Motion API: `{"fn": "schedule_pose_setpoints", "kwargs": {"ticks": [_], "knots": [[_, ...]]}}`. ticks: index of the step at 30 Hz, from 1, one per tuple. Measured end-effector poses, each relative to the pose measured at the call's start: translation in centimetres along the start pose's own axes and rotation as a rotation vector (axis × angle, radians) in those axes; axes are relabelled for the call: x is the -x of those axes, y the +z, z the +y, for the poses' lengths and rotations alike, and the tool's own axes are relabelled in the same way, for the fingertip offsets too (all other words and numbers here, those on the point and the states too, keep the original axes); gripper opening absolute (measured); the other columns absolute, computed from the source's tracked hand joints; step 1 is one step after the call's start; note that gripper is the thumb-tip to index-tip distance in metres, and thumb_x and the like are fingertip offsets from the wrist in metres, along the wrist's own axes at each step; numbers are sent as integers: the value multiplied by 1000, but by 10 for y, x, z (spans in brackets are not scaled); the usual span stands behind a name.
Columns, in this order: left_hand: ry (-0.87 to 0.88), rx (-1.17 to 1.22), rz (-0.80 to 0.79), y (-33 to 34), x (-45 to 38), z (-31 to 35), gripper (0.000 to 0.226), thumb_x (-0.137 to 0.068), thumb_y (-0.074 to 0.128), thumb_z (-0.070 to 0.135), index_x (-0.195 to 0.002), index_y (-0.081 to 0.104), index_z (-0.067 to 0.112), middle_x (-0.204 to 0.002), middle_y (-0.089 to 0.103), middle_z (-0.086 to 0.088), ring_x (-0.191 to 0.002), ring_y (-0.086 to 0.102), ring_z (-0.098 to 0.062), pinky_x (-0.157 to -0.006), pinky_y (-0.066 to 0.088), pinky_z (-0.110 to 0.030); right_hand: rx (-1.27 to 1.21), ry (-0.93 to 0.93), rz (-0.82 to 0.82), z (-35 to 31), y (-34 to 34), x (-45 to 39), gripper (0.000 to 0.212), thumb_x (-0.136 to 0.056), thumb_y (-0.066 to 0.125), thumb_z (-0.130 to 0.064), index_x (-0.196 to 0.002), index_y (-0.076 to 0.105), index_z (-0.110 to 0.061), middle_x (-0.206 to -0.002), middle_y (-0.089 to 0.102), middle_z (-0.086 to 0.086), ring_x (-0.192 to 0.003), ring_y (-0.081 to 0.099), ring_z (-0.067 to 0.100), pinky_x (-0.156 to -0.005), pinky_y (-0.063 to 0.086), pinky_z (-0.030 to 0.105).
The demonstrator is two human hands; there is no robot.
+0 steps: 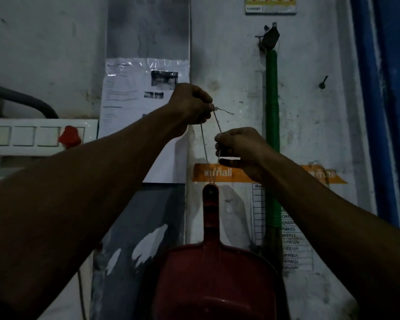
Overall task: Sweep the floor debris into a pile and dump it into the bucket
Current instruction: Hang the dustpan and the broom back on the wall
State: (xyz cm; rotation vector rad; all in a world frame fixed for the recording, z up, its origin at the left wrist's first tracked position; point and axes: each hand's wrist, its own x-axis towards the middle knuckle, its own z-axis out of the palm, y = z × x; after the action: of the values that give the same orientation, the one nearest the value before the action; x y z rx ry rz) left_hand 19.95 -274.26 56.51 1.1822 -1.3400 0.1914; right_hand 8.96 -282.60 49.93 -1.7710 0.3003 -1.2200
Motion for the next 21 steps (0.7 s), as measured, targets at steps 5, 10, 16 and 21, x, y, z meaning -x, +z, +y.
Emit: {"fn": "schedule_pose_setpoints", "kwargs": {"ticks": [5,10,16,21], "knots": [[-13,-133,-137,-24,3,-4,20,-89,60,-2,-107,62,4,-95,64,-7,-82,62,-12,-67,53,-20,-53,-10,104,-12,-4,5,5,-95,59,-9,-91,62,-5,-87,62,13,-73,65,21,-58,58,31],[108,-425,-276,-36,5,-5,23,-86,62,-7,-107,64,0,-93,64,-10,-77,62,-14,-62,51,-21,-10,-100,265,-34,-20,-1,9,-96,57,-7,-87,57,-8,-83,57,9,-70,60,18,-56,58,27],[340,-551,-71,-12,-1,-7,22,-86,59,-1,-100,48,12,-86,53,-4,-74,53,-19,-60,44,-26,217,-271,478,-47,-45,-23,12,-92,64,-15,-85,62,-5,-72,55,8,-59,52,16,-46,49,24],[596,-781,12,15,-21,-7,18,-91,51,1,-102,62,9,-101,58,-11,-92,55,-26,-76,43,-32,596,-477,585,-56,-79,-44,22,-87,72,-31,-90,70,-9,-86,69,8,-82,66,21,-73,57,35]]}}
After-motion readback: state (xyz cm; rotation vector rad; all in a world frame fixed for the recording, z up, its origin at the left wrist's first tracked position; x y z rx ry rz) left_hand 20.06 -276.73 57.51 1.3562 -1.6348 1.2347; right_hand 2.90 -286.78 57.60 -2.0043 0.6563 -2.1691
